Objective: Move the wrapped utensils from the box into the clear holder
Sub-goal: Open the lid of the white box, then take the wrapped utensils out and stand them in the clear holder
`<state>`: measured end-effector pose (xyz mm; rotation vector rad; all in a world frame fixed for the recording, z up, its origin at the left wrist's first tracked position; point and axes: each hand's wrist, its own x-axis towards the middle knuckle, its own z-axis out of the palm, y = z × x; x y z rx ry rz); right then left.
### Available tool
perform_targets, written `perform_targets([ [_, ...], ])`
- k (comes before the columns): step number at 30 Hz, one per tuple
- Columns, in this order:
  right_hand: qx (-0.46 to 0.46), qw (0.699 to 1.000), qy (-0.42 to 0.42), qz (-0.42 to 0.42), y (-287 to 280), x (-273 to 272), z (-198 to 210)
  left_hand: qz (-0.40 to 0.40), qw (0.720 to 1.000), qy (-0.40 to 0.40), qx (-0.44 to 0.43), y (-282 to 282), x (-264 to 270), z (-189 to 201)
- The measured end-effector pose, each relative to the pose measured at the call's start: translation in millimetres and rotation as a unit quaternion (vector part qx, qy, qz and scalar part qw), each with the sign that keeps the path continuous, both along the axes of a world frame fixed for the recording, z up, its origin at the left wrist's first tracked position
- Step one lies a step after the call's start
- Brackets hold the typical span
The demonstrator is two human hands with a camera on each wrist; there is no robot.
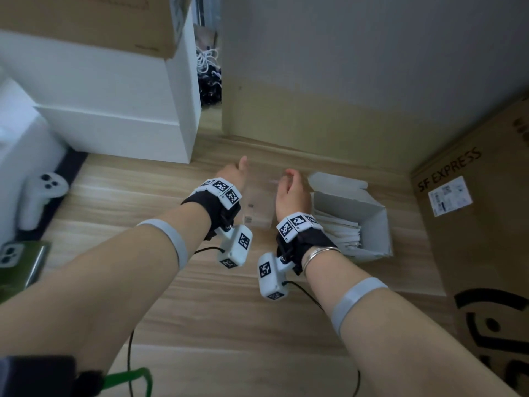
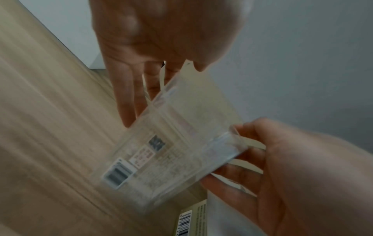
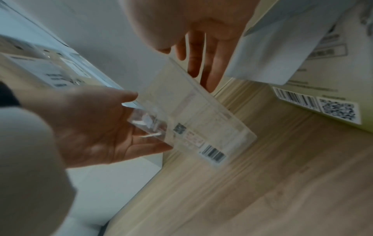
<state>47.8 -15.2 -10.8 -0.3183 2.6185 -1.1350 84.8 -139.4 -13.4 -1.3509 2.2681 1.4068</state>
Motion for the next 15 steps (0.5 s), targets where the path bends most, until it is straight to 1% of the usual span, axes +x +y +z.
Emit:
perform_targets([
  [3,0.015,1.000,0.002,0.000,4,-1,0,-0.014,1.000,0.005,-0.012,6,1,3],
  [6,0.044,0.999,0.004,0.018,10,-2,-6,-0.033,0.999,0.019,-0.029,14,2,2],
  [10,0.063,0.998,-0.007,0.026,19,-3,-12,-0.033,0.998,0.005,-0.055,22,3,0],
  [12,0.062,0.998,0.000,0.018,24,-5,-11,-0.028,0.996,0.014,-0.087,28,1,6],
  [15,0.062,0.998,0.027,0.000,36,-14,-5,-0.038,0.985,0.044,-0.163,41,-7,22],
])
